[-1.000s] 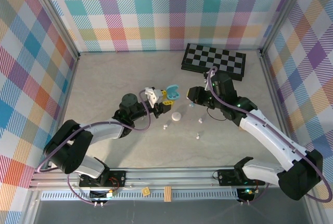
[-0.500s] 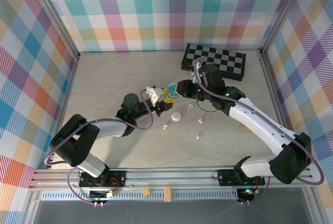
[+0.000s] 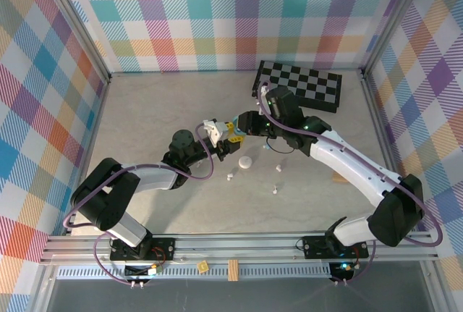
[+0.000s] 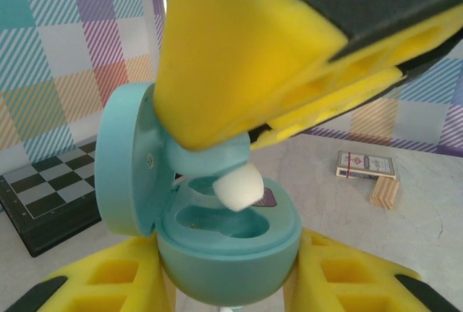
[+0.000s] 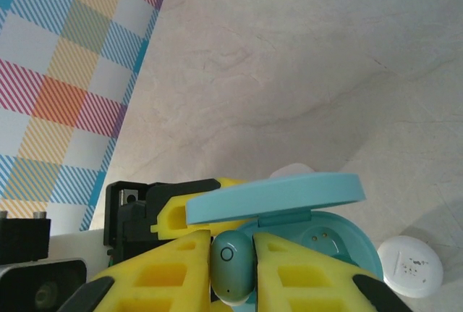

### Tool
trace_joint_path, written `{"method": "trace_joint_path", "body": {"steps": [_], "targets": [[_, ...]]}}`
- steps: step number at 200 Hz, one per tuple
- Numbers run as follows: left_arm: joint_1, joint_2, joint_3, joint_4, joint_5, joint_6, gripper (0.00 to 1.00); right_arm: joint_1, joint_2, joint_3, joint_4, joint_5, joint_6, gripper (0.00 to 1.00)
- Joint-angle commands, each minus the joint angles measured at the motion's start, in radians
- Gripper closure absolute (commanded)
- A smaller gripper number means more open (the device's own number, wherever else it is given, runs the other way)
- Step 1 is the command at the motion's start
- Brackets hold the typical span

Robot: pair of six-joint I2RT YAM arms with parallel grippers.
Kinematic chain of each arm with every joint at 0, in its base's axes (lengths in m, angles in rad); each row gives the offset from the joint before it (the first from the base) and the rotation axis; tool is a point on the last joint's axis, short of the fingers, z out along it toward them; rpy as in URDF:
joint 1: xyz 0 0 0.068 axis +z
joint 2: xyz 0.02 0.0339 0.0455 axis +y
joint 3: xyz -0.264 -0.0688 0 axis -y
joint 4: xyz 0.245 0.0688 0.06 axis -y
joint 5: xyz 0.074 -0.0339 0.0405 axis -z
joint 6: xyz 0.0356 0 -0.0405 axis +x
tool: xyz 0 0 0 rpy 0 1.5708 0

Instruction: Insert the wireless bluetooth earbuds into the charging case

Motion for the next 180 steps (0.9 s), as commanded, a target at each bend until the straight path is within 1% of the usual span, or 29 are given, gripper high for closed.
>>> {"method": "trace_joint_path", "body": {"steps": [1,78,101,115,130,138,166,180], "targets": [[-0.011,-0.001,0.024,0.056,-0.001,-0.01,0.64,0.009,0.006,0.019,-0.008,0.006,-0.016,0.8],[-0.012,-0.019,0.024,0.055,0.003,-0.017,0.64,0.016,0.032,0.002,-0.014,0.027,-0.027,0.79],[-0.011,-0.024,0.024,0.052,-0.001,-0.016,0.64,0.019,0.031,0.0,-0.017,0.023,-0.024,0.77],[-0.011,-0.024,0.024,0.053,0.0,-0.016,0.64,0.02,0.023,-0.002,-0.019,0.024,-0.028,0.71],[-0.011,-0.026,0.024,0.054,-0.002,-0.014,0.64,0.02,0.004,0.0,-0.032,0.041,-0.046,0.59],[-0.011,-0.027,0.023,0.054,-0.002,-0.013,0.64,0.019,-0.009,0.001,-0.037,0.051,-0.056,0.55],[-0.01,-0.028,0.021,0.051,-0.009,-0.011,0.64,0.02,-0.069,-0.01,-0.053,0.079,-0.09,0.44],[-0.008,-0.028,0.017,0.053,-0.012,-0.011,0.64,0.02,-0.124,-0.056,-0.027,0.102,-0.108,0.41]]}}
